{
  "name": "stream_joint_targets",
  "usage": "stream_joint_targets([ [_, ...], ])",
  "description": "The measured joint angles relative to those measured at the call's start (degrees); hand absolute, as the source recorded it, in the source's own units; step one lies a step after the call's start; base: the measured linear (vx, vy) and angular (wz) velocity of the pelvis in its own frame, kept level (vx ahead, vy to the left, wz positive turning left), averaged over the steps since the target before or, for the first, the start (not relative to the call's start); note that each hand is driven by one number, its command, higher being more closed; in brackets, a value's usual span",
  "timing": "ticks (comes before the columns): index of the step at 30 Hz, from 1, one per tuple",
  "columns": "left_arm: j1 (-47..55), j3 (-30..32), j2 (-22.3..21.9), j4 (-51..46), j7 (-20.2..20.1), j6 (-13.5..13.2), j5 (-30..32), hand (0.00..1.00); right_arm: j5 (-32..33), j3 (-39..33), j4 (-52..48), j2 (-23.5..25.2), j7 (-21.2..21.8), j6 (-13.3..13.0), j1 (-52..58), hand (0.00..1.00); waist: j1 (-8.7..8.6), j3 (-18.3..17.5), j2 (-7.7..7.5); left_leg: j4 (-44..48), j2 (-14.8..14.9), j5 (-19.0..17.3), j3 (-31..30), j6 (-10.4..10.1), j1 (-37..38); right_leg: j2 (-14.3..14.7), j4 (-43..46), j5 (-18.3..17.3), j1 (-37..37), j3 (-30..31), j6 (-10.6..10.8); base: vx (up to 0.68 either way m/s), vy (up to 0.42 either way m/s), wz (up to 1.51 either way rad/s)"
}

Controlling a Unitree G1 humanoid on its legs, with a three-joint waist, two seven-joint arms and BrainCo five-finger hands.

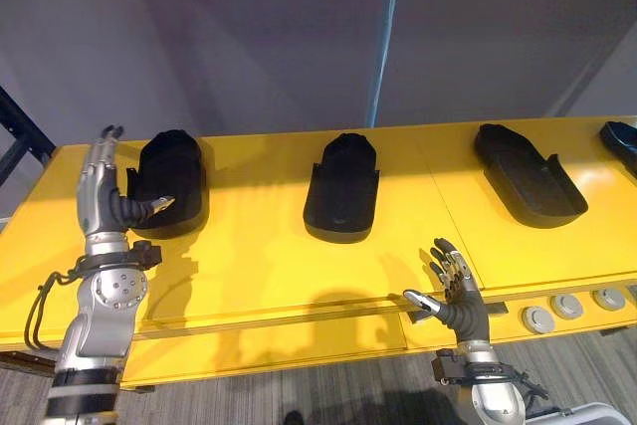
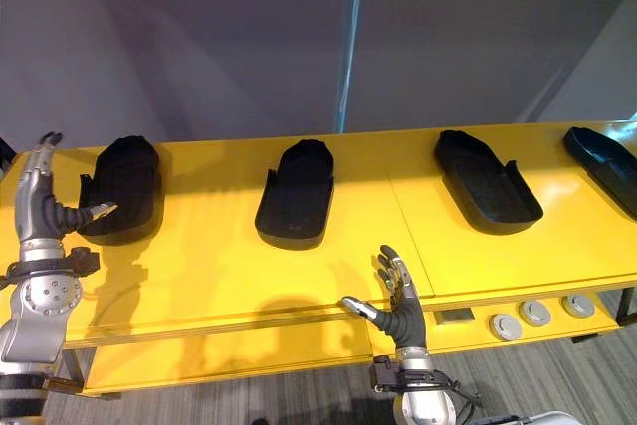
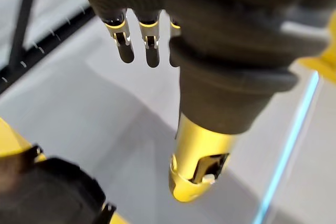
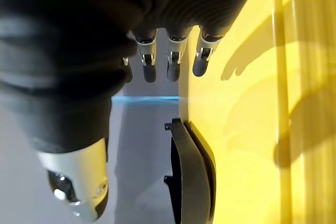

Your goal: Walk over and take plastic housings, then place them on the shelf

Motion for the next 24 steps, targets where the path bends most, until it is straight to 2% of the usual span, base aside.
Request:
stream_joint_targets([
  [4, -4.43, -2.43, 6.15, 4.43, -4.22, -1.89, -3.79, 0.0, 0.0, -0.49, -0.01, 0.05, 0.0, -0.05, -0.08, 0.0, 0.15, 1.62, -0.31, 0.0, 0.39, 0.25, 0.37, -0.13, -1.0, 0.3, 0.8, 0.04, -1.52, 0.71, -0.07, -0.05, -0.002, -0.05],
  [8, -6.06, -4.64, 9.63, 6.71, -7.11, -1.88, -7.32, 0.0, 0.01, -0.42, -0.02, 0.33, -0.04, -0.06, 0.01, 0.0, 0.08, 2.97, -0.39, 0.0, 0.46, 0.26, 0.76, -0.12, -1.1, 0.33, 0.96, 0.03, -1.91, 1.09, -0.07, -0.04, 0.001, -0.07],
  [13, -5.81, -6.94, 15.02, 6.69, -16.74, -1.94, -12.78, 0.0, -0.02, -0.4, -0.01, 0.34, 0.26, -0.05, 0.41, 0.0, 0.11, 3.12, -0.35, 0.02, 0.49, 0.26, 0.88, -0.12, -1.47, 0.34, 0.99, 0.01, -2.38, 1.19, -0.07, -0.01, 0.001, -0.01],
  [18, -1.14, -7.49, 19.24, 6.02, -24.41, -1.87, -17.5, 0.0, -0.04, -0.33, 0.03, 0.34, 1.48, -0.02, 1.19, 0.0, 0.11, 3.19, -0.23, 0.02, 0.47, 0.26, 0.79, -0.12, -0.93, 0.32, 0.94, -0.02, -1.75, 0.98, -0.07, 0.0, 0.0, 0.0],
  [24, 10.25, -7.79, 24.15, 0.62, -32.83, -1.81, -22.98, 0.0, -0.02, 0.27, 0.95, 0.11, 3.2, 0.09, 2.75, 0.0, 0.36, 3.22, -0.16, -0.04, 0.34, 0.23, 0.27, -0.15, -0.07, 0.21, 0.97, -0.12, -0.57, 0.48, -0.02, -0.04, 0.01, 0.05],
])
